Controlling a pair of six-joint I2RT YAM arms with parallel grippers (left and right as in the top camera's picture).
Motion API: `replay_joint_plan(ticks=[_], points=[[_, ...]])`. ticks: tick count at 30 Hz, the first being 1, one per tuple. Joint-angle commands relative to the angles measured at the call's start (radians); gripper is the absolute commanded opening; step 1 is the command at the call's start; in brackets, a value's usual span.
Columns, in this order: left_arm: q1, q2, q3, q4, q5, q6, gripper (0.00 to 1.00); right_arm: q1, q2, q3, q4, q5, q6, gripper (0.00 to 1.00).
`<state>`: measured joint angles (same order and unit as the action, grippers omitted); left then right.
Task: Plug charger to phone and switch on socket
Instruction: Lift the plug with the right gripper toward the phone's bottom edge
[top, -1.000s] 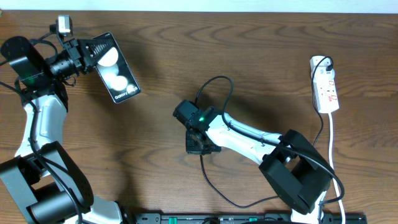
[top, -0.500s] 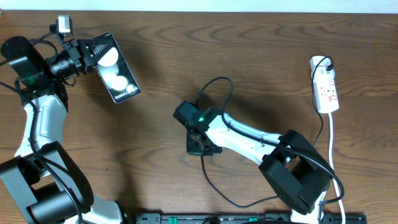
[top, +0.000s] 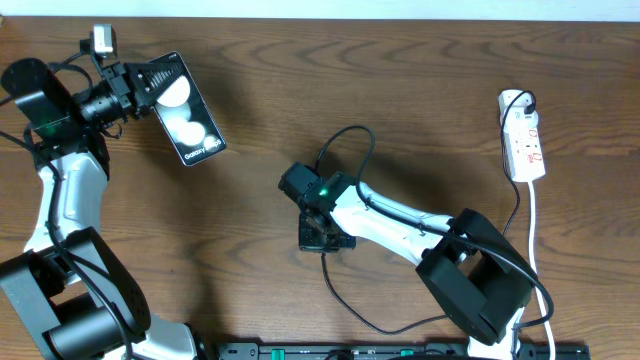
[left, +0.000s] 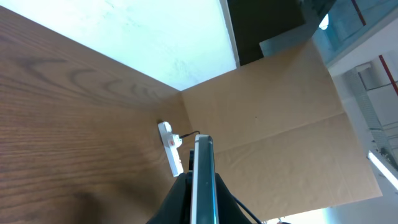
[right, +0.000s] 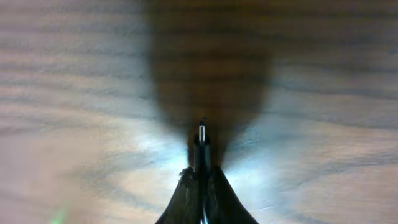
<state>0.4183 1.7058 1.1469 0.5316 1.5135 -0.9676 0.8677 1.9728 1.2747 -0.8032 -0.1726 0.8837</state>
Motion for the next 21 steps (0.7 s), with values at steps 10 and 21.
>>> replay_joint_plan(ticks=[10, 21], points=[[0.049, 0.006, 0.003, 0.009, 0.013, 0.006, 0.07, -0.07, 0.01, 0.016, 0.48, -0.895, -0.439, 0.01], [0.085, 0.006, 0.003, 0.009, 0.019, 0.005, 0.07, -0.217, 0.01, 0.015, 0.578, -0.967, -0.604, 0.01]])
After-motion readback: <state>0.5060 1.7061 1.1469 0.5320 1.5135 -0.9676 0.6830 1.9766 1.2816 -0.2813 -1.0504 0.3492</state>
